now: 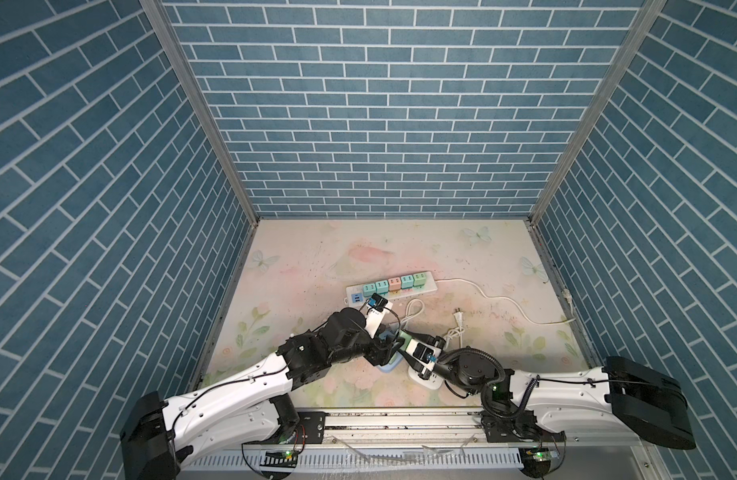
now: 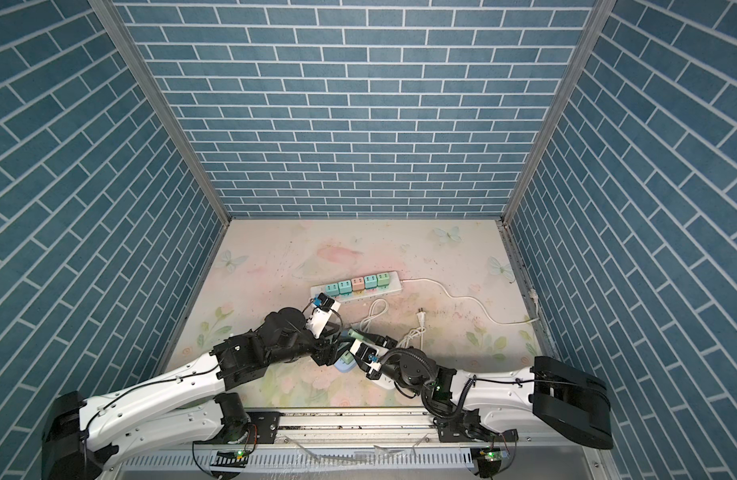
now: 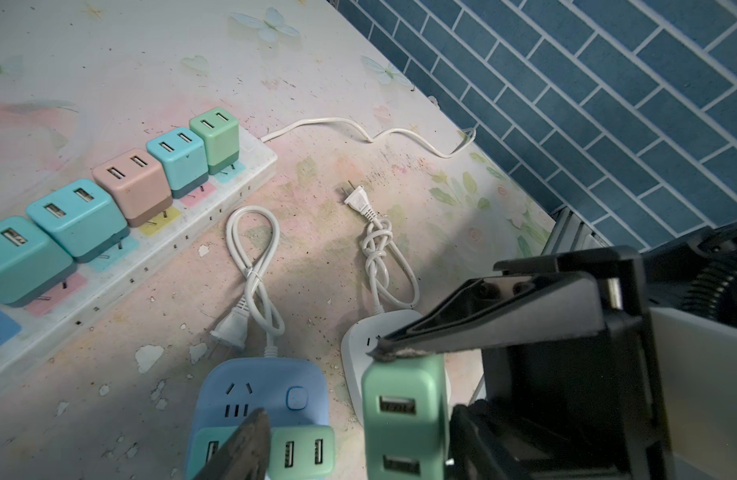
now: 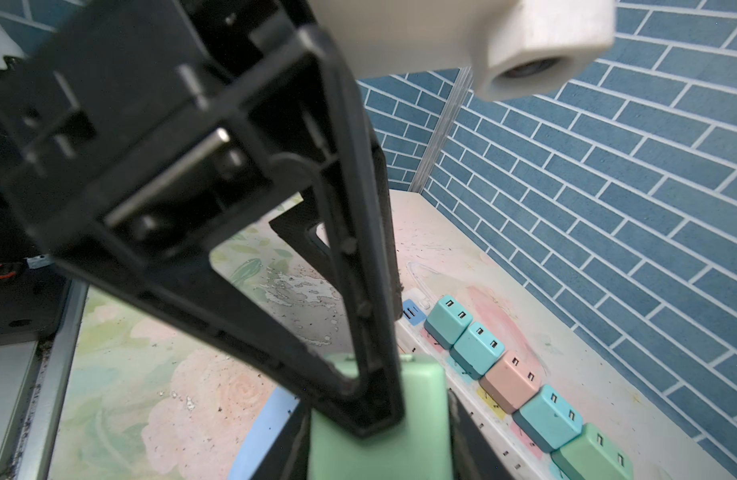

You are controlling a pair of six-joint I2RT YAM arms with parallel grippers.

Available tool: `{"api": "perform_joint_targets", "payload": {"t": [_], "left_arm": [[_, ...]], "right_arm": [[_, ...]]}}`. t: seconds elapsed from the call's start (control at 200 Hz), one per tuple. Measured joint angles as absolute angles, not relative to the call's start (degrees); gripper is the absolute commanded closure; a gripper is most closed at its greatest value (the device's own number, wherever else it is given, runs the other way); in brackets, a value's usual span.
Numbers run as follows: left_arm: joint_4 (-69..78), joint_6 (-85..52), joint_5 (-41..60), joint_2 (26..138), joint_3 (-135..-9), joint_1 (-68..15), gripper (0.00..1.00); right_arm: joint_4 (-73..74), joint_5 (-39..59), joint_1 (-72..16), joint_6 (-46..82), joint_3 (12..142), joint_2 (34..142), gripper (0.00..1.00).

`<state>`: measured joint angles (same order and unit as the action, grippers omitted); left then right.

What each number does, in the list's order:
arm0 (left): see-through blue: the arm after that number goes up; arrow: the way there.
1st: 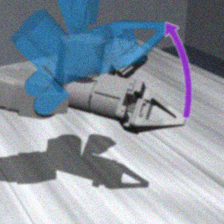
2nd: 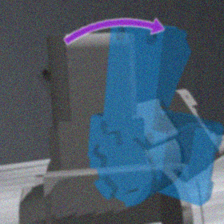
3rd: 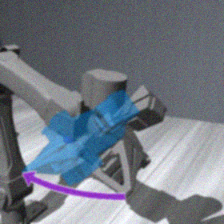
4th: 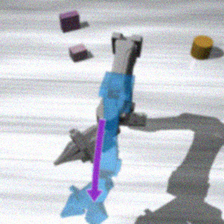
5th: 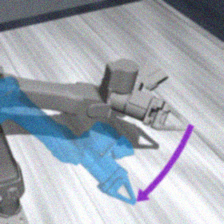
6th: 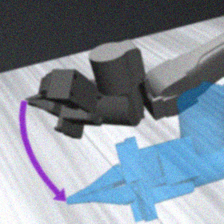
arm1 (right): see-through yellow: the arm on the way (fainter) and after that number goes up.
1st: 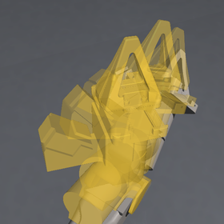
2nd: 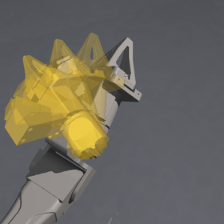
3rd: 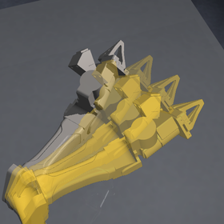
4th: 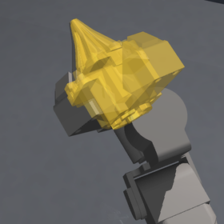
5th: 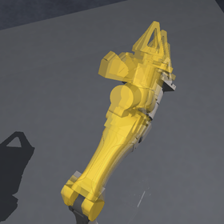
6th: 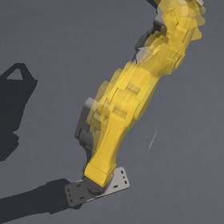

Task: Insert the plug
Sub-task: 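Carry the green adapter toward the left gripper while the left arm reaches over, then close the left gripper on the green adapter while the right gripper opens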

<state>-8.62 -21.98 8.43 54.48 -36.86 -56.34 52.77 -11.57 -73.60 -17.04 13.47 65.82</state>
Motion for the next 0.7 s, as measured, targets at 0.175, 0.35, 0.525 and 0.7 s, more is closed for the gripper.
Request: {"api": "perform_joint_targets", "payload": {"t": [0.175,0.35,0.525,0.7], "left_arm": [[-7.0,-21.9,10.2,57.2,-37.8,-56.7,0.43],[-5.9,-22.1,10.6,59.6,-38.4,-57.7,0.45],[-5.7,-22.2,10.6,60.1,-38.4,-58.3,0.54],[-5.2,-24.1,10.3,59.9,-38.7,-58.3,0.87]], "right_arm": [[53.4,-10.8,-73.8,-17.1,13.9,67.3,1.0],[54.7,-10.7,-73.8,-18.0,14.2,67.7,1.0],[54.7,-10.6,-73.8,-18.4,14.2,67.6,1.0],[55.0,-11.6,-73.9,-19.7,14.3,67.6,1.0]]}}
